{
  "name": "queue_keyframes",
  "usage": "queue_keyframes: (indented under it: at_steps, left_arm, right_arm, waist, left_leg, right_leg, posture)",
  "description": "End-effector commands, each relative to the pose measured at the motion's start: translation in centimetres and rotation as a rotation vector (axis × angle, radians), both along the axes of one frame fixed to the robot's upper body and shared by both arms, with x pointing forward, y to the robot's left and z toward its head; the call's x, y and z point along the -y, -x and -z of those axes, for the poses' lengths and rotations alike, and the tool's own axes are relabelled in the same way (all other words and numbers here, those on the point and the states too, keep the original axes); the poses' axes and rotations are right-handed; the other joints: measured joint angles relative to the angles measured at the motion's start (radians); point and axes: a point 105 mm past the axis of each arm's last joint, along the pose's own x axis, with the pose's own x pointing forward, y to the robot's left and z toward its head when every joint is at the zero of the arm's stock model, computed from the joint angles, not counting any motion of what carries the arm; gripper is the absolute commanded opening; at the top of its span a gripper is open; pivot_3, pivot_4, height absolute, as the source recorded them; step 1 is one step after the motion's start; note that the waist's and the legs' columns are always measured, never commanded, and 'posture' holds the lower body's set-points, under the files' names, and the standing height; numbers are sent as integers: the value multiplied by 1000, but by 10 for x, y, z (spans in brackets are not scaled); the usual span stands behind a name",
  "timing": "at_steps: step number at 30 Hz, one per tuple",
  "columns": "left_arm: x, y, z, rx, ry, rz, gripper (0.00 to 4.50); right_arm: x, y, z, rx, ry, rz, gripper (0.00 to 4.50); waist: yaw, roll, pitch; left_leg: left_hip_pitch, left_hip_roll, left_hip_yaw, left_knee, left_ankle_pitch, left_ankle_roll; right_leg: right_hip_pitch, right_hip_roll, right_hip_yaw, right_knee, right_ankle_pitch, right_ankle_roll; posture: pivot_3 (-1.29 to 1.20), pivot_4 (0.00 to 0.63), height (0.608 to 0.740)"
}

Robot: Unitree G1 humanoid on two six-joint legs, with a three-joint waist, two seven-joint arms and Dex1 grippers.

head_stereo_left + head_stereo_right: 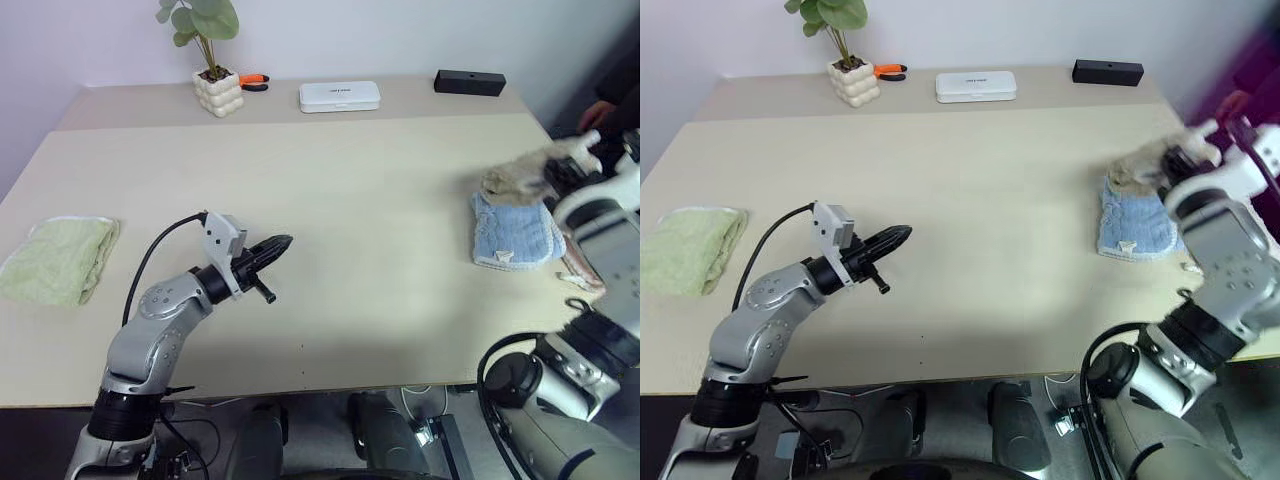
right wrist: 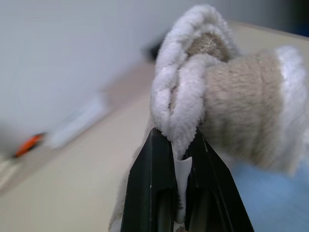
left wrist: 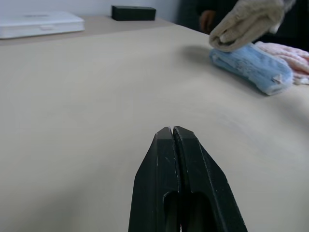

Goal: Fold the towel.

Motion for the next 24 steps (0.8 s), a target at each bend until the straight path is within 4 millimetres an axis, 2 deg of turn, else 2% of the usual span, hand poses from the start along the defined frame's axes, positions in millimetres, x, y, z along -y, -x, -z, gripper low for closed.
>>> queue_keyframes:
  at_steps: [1, 4, 8, 11, 15, 20, 24]
  left_arm:
    - [8, 1, -6, 33, -1, 45, 0]
    - [13, 0, -4, 30, -4, 70, 0]
    - [18, -2, -3, 33, -5, 87, 0]
    - [17, -4, -3, 34, -2, 86, 0]
    - [18, -2, 0, 31, -3, 89, 0]
    - [15, -9, 0, 49, -3, 47, 0]
    - [-5, -26, -2, 97, -34, -82, 0]
  right_arm:
    - [-1, 21, 17, -65, -8, 42, 49]
    - [2, 32, 36, -136, -11, 81, 49]
    - [5, 35, 42, -171, 14, 79, 49]
    - [10, 39, 38, -179, 74, 93, 1066]
    - [23, 44, 20, -159, 211, 161, 2957]
    - [44, 50, -14, -114, 469, 256, 2957]
    - [34, 44, -40, -43, 678, 196, 2957]
  waist:
    - [1, 0, 0]
    - [2, 2, 0]
    - [3, 2, 0]
    - [3, 2, 0]
    - [3, 2, 0]
    - [3, 2, 0]
    - [2, 2, 0]
  left_leg:
    - [0, 0, 0, 0, 0, 0]
    - [0, 0, 0, 1, 0, 0]
    - [0, 0, 0, 1, 0, 0]
    - [0, 0, 0, 1, 0, 0]
    - [0, 0, 0, 1, 0, 0]
    - [0, 0, 0, 1, 0, 0]
    - [0, 0, 0, 1, 0, 0]
  right_leg:
    - [0, 0, 0, 0, 0, 0]
    - [0, 0, 0, 0, 0, 0]
    - [1, 0, 0, 0, -1, -2]
    - [1, 0, 0, 0, -1, -1]
    - [1, 0, 0, -1, -1, -1]
    - [1, 0, 0, -1, -1, -1]
    - [1, 0, 0, -2, -1, -1]
  posture:
    - [0, 150, 737]
    - [0, 150, 737]
    - [0, 150, 737]
    - [0, 150, 737]
    - [0, 150, 737]
    - [0, 150, 737]
    - [0, 150, 737]
